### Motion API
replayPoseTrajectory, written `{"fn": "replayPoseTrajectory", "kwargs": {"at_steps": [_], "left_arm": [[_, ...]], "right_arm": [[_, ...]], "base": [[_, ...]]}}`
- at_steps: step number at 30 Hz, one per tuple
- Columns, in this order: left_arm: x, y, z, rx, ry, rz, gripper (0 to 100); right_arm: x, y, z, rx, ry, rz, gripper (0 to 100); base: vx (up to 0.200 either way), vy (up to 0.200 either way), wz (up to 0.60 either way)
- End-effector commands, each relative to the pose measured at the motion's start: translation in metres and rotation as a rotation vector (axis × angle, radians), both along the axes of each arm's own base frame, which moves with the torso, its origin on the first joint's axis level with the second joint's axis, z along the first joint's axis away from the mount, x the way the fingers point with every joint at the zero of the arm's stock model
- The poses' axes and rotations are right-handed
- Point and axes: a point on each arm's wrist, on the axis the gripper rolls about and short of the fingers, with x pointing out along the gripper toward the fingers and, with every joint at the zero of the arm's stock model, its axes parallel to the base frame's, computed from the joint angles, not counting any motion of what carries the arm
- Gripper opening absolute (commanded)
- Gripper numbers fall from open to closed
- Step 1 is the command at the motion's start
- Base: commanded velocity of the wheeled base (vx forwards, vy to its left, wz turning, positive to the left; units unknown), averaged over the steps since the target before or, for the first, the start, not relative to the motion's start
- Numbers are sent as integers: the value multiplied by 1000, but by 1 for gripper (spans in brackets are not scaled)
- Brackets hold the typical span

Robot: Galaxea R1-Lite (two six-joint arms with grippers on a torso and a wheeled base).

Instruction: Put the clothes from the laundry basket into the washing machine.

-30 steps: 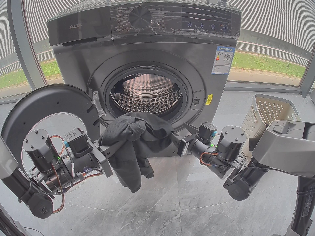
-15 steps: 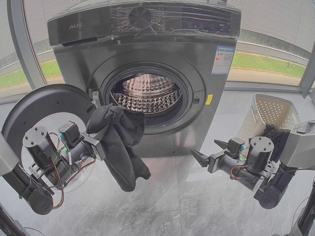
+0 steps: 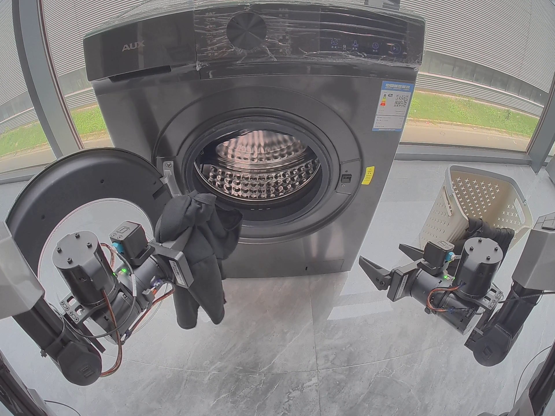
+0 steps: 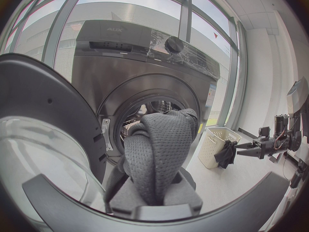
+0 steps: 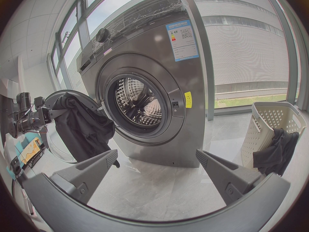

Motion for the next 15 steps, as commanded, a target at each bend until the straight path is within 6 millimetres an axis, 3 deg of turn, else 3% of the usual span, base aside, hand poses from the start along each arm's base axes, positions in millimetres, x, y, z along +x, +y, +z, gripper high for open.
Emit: {"fn": "replayPoseTrajectory", "kwargs": {"at_steps": [1,4,10,15], "left_arm": [[1,-3,-10,15,37,-6,0],[3,-4,-10,12,35,-6,0],[6,-11,-20,28,65,-23,0],[6,-14,-25,35,80,-20,0]], "right_arm": [[0,0,1,5,-7,1,100],[-1,0,1,3,-4,2,100],[0,1,0,3,-1,3,100],[0,1,0,4,-2,3,100]], "base": [[0,0,0],[0,0,0],[200,0,0],[0,0,0]]}}
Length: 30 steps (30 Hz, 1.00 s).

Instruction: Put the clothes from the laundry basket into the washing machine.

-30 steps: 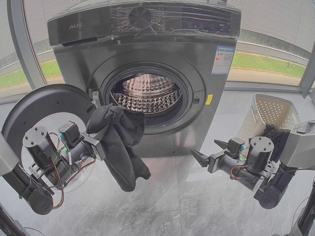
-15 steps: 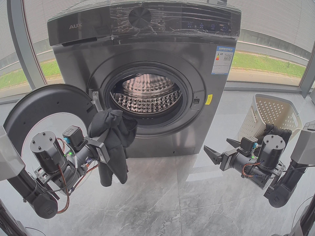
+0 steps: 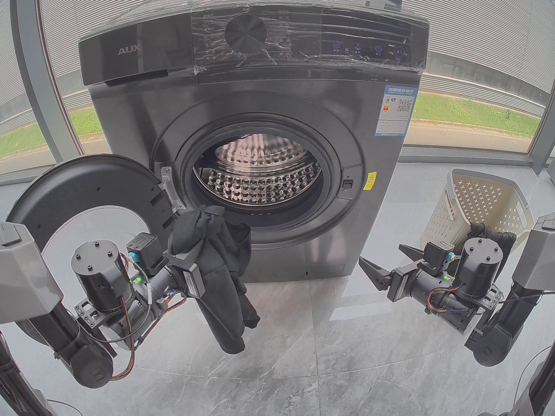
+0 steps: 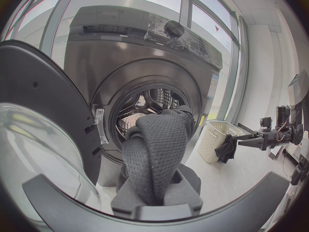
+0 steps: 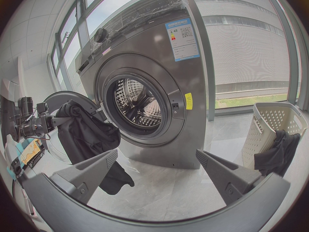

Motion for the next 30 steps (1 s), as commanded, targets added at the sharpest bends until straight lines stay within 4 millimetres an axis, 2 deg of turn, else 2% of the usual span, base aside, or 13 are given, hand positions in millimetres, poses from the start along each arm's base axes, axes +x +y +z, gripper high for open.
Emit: {"fn": "replayPoseTrajectory", "kwargs": {"at_steps": [1,4,7,16,25,30], "left_arm": [[2,-4,-7,10,19,-5,0],[2,-4,-7,8,22,-8,0],[2,-6,-8,9,26,-11,0],[5,-8,-10,10,28,-12,0],[5,-8,-12,14,33,-12,0],[5,-8,-13,15,35,-12,0]], "right_arm": [[0,0,0,2,-4,0,100],[0,0,0,3,-5,0,100],[0,1,0,3,-5,3,100],[1,1,0,2,-4,0,100],[0,1,0,3,-5,3,100],[0,2,-1,2,-2,6,100]], "base": [[0,0,0],[0,0,0],[200,0,0],[0,0,0],[200,0,0],[0,0,0]]}}
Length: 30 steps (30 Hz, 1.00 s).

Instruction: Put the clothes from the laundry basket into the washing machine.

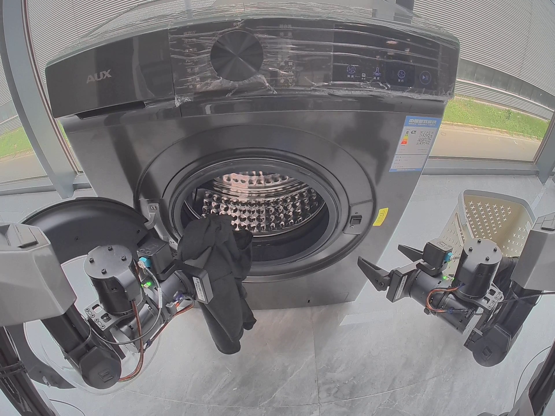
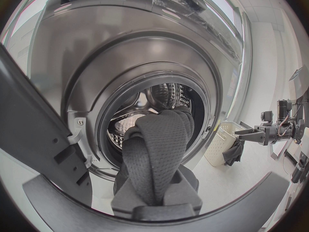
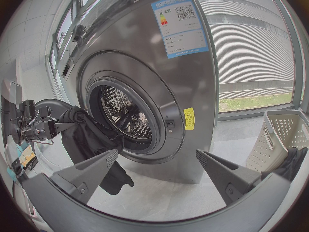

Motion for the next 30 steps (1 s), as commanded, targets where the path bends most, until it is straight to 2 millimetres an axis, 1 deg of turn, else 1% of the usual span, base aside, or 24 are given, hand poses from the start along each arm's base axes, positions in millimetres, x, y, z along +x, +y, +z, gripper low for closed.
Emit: {"fn": "replayPoseTrajectory", "kwargs": {"at_steps": [1,4,7,15,20,21,24,26,27,28,29,30], "left_arm": [[0,0,-1,2,1,0,0],[1,-1,-3,4,8,0,0],[1,-1,-5,8,15,1,0],[-3,-9,-7,13,19,-5,0],[-14,-22,-7,17,23,-51,0],[-14,-22,-7,17,23,-51,0],[-23,-35,-8,-6,37,-107,0],[-24,-40,-7,-24,37,-126,0],[-19,-51,-10,-43,38,-145,0],[-19,-51,-10,-43,38,-145,0],[-7,-60,-18,-37,37,-138,0],[-6,-61,-19,-36,36,-139,0]], "right_arm": [[0,0,0,2,-3,1,100],[0,1,-1,2,-2,4,100],[0,1,0,2,-3,3,100],[-1,1,0,2,-3,6,100],[-3,3,1,2,-3,13,100],[-3,3,1,2,-3,13,100],[-4,3,1,2,-5,17,100],[-4,3,2,3,-8,18,100],[-4,4,2,3,-10,20,100],[-4,4,2,3,-10,20,100],[-5,3,5,6,-17,21,100],[-5,3,5,6,-17,21,100]], "base": [[0,0,0],[0,0,0],[200,0,0],[0,0,0],[0,0,0],[0,0,0],[0,0,0],[0,0,0],[0,0,0],[0,0,0],[0,0,0],[0,0,0]]}}
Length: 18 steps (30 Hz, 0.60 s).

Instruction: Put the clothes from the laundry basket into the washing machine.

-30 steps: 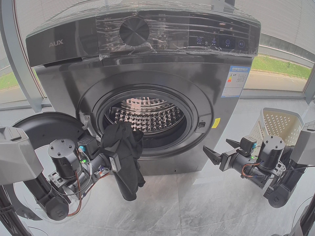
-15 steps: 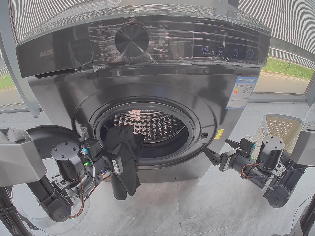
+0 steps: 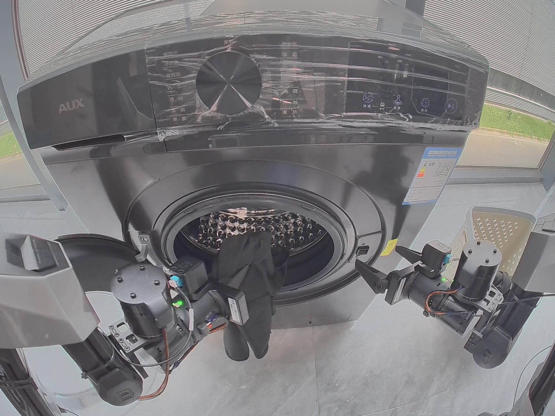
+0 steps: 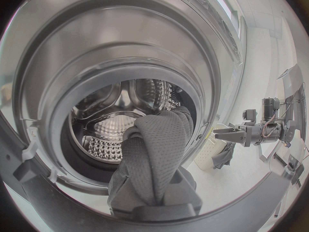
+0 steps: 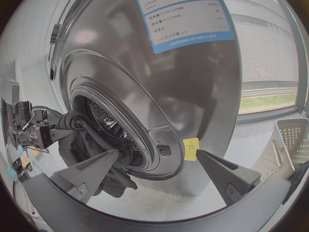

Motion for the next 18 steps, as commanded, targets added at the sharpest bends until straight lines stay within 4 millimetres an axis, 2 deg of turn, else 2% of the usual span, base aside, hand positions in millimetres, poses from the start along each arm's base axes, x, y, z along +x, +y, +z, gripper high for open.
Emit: {"fn": "replayPoseTrajectory", "kwargs": {"at_steps": [1,9,15,18], "left_arm": [[21,-23,-17,-2,5,-17,0],[57,-27,-35,-30,13,-9,0],[89,-44,-39,-101,-40,6,0],[100,-45,-45,-120,-42,25,0]], "right_arm": [[-2,0,5,10,-19,6,100],[-4,4,5,10,-21,21,100],[-7,7,2,5,-8,36,100],[-11,11,0,-1,3,53,100]], "base": [[0,0,0],[0,0,0],[0,0,0],[0,0,0]]}}
